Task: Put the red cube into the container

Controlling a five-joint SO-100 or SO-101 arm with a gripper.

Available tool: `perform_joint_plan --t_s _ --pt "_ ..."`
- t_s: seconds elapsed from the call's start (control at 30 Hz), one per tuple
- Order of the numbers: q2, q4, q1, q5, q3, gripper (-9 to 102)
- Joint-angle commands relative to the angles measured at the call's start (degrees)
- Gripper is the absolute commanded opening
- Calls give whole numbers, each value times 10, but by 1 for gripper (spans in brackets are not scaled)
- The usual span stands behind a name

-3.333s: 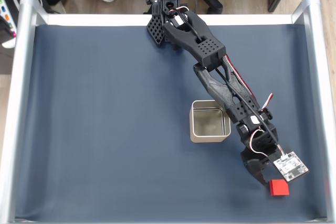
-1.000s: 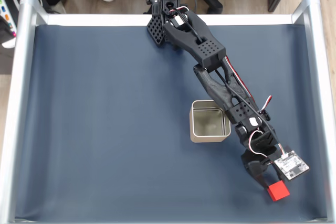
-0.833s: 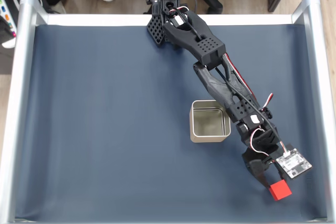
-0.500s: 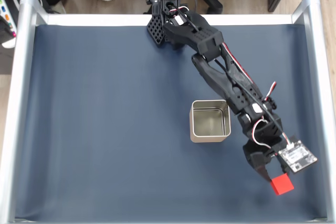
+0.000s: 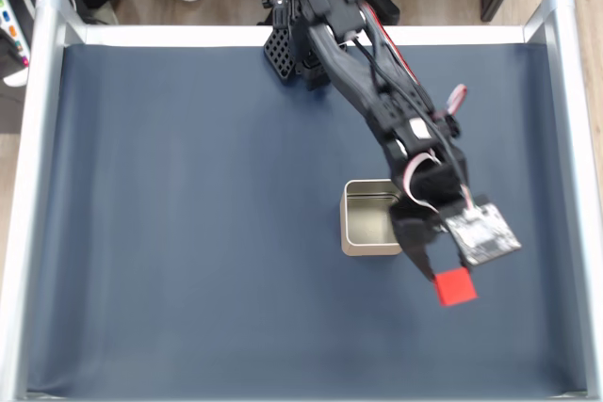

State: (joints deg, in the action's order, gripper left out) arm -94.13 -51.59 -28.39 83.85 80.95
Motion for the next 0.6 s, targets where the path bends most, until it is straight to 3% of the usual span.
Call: perform_joint_plan --t_s 0.0,0.3,0.57 --pt "-105 -1 18 -4 49 0" --pt "-315 6 47 -4 279 0" --pt "-445 72 60 -12 446 0"
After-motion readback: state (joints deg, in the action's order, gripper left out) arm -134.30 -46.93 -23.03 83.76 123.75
